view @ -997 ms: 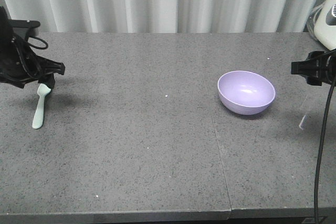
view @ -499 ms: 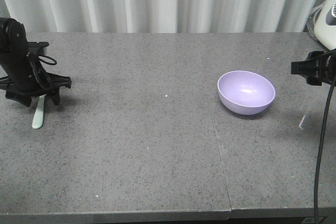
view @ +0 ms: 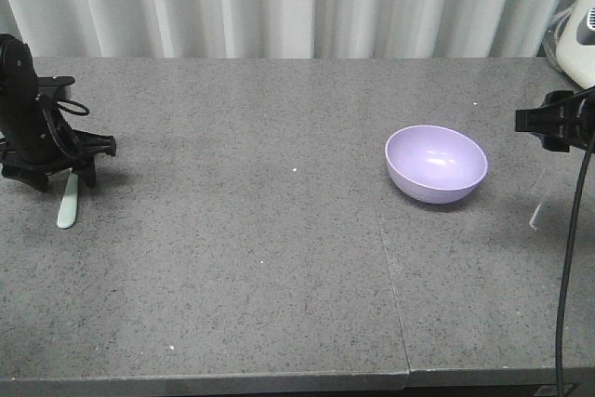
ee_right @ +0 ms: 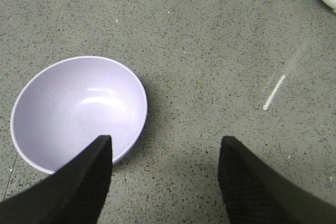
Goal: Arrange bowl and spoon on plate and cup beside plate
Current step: 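Close the left gripper on the spoon handle and lift it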
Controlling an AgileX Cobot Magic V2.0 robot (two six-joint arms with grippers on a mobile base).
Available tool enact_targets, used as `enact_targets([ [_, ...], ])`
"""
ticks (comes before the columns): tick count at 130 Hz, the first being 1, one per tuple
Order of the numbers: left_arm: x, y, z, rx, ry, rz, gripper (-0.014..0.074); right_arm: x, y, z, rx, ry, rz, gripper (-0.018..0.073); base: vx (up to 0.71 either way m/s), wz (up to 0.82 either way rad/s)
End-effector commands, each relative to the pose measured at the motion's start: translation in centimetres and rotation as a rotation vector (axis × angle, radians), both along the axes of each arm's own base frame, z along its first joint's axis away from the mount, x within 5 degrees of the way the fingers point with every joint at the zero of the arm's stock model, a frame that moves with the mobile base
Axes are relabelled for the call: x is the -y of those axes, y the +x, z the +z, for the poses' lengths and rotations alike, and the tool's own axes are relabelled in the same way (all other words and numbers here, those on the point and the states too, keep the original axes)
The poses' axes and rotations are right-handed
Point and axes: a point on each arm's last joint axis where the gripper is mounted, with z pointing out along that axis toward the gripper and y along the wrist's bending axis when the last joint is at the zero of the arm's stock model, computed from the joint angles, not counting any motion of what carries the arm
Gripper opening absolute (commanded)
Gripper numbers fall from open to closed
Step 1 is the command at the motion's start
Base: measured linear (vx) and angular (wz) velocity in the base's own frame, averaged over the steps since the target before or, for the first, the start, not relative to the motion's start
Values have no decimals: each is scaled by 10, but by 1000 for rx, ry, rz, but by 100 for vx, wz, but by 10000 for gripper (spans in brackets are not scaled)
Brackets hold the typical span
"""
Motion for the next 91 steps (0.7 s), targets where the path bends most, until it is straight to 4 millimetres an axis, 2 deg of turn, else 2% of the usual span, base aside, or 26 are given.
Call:
enact_targets([
  [1, 4, -1, 16, 31, -31, -3, 410, 0, 1, 23, 120, -9, 5, 442, 0, 0],
  [22, 4, 0, 13, 23, -33, -2, 275, 0, 0, 23, 119, -9, 5, 442, 0, 0],
  [46, 4, 0, 14, 26, -25, -34, -7, 0, 0, 23, 119, -9, 5, 442, 0, 0],
  [56, 4, 0, 22, 44, -20, -54, -9, 0, 0, 23, 119, -9, 5, 442, 0, 0],
  [62, 4, 1, 30, 65, -19, -55, -9, 0, 0, 23, 119, -9, 5, 442, 0, 0],
  [72, 4, 0, 56, 130, -16, -56, -8, 0, 1, 23, 120, -9, 5, 442, 0, 0],
  [91, 5, -11, 116, 283, -11, -60, -8, 0, 1, 23, 121, -9, 5, 442, 0, 0],
])
